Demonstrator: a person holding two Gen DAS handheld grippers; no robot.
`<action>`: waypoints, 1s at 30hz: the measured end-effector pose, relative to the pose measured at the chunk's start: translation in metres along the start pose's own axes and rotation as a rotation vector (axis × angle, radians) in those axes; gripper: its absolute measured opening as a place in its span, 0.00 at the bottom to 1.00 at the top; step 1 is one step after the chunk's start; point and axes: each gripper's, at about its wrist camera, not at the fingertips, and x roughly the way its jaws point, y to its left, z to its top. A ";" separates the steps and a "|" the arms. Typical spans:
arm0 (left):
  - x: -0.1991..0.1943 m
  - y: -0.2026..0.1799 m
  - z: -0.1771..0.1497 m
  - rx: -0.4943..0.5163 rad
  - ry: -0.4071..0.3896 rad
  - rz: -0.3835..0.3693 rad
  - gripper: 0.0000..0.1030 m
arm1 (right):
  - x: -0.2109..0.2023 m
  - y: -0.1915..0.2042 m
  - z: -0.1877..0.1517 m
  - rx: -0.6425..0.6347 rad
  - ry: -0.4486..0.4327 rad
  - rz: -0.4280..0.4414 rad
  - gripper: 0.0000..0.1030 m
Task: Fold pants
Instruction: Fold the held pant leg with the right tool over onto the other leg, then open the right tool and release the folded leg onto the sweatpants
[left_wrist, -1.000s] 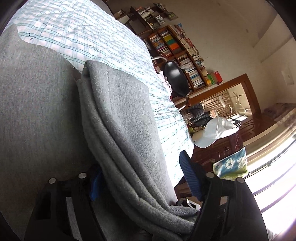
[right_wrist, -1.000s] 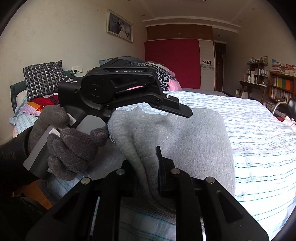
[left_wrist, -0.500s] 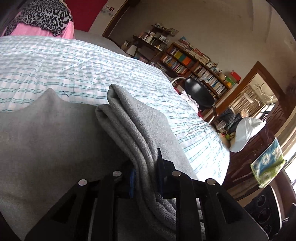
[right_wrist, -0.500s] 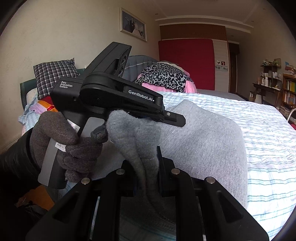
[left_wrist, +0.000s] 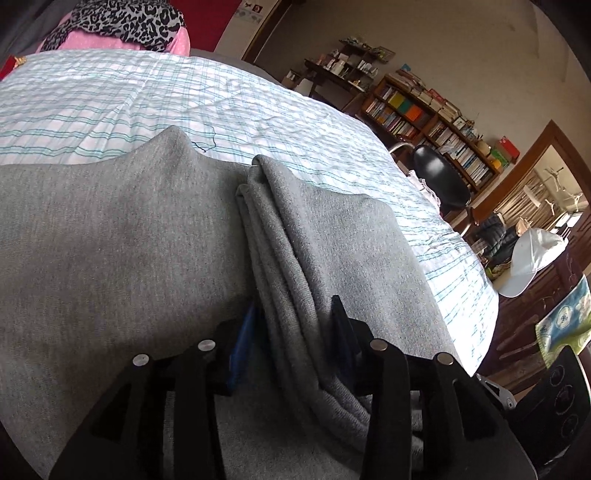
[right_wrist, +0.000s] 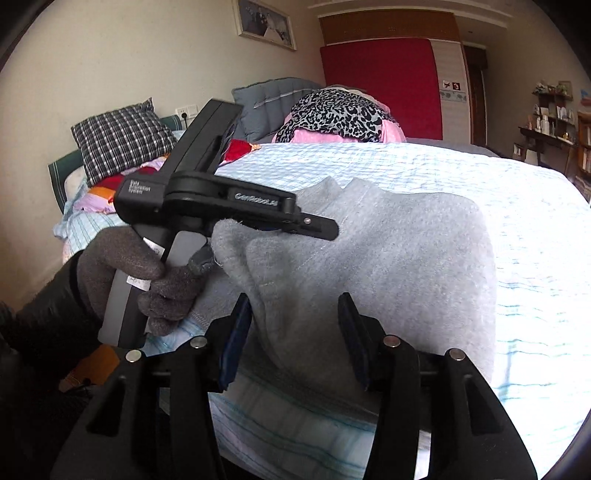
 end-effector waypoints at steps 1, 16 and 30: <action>-0.005 -0.002 -0.001 0.006 -0.011 0.016 0.48 | -0.007 -0.004 0.001 0.026 -0.013 0.006 0.48; -0.027 -0.059 -0.038 0.224 -0.019 0.110 0.53 | -0.017 -0.025 -0.015 0.065 0.007 -0.130 0.48; -0.018 -0.047 -0.064 0.275 -0.052 0.144 0.53 | -0.031 -0.065 0.018 0.170 -0.028 -0.085 0.46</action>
